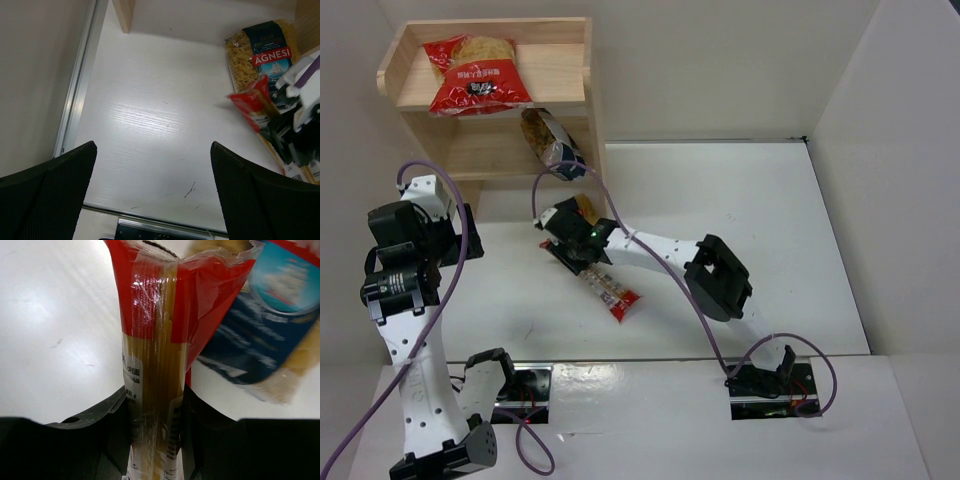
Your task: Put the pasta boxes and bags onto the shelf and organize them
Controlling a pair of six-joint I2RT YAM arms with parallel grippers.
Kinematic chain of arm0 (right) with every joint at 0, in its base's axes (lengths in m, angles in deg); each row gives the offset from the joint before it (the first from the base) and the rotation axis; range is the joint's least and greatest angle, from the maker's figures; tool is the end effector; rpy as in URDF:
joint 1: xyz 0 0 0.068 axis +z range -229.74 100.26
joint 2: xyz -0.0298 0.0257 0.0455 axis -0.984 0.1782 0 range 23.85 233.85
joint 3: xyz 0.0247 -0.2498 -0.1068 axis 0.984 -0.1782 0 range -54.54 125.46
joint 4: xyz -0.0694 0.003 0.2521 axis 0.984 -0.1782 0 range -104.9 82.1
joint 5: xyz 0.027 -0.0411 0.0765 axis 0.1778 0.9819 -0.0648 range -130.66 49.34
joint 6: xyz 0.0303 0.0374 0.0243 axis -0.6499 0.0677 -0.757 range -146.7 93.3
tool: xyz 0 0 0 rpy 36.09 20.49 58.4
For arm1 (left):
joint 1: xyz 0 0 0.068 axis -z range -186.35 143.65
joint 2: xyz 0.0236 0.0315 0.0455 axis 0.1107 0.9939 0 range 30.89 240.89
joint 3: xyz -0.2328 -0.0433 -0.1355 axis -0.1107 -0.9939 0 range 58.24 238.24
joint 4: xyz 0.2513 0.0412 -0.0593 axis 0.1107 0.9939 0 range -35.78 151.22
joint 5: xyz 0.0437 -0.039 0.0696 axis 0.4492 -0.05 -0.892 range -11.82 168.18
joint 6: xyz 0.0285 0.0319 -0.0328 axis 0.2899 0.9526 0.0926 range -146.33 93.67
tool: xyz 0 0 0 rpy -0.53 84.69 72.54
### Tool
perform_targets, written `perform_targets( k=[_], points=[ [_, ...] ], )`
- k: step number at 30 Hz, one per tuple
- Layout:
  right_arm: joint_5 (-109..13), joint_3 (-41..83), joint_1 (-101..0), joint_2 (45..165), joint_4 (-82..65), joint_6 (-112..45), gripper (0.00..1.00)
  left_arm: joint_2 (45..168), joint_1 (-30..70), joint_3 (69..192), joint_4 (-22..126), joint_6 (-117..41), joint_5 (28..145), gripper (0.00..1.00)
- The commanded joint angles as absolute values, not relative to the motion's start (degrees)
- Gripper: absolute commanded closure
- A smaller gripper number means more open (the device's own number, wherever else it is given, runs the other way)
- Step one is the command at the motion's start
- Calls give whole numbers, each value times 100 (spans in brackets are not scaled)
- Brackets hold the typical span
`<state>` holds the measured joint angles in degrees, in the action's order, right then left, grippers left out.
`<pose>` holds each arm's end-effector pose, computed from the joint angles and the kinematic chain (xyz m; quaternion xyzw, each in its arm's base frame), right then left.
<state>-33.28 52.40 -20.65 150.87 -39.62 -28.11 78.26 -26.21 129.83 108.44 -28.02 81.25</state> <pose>0.2593 0.4242 0.2106 -0.4364 0.8362 0.1119 0.3127 0.1276 0.0440 0.4082 -0.1486 0.8530 0.0560 0.4972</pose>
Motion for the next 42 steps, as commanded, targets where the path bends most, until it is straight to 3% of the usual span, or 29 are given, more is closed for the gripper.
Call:
perform_targets(
  k=[1,16,17,18,22,35,42],
  points=[
    [-3380,5383,-1638,14997,-3286,-2600,100,7756,-2657,13040,10722,-2800,8231,0],
    [-3767,5656,-1531,15648,-3092,-2169,99,7756,-2657,13040,10722,-2800,8231,0],
    [-3854,5569,-1531,15648,-3092,-2048,87,7756,-2657,13040,10722,-2800,8231,0],
    [-4038,5463,-1531,15648,-3092,-2046,44,7756,-2657,13040,10722,-2800,8231,0],
    [-4365,5287,-1593,15586,-3206,-2046,0,7756,-2657,13040,10722,-2748,8231,0],
    [-4602,2433,-1952,13864,-3347,-1616,0,7808,-2657,13040,10669,-2695,8442,0],
    [-4857,1763,-2024,13451,-3277,-1511,0,7861,-2657,12978,10617,-2695,8548,0]
  ],
)
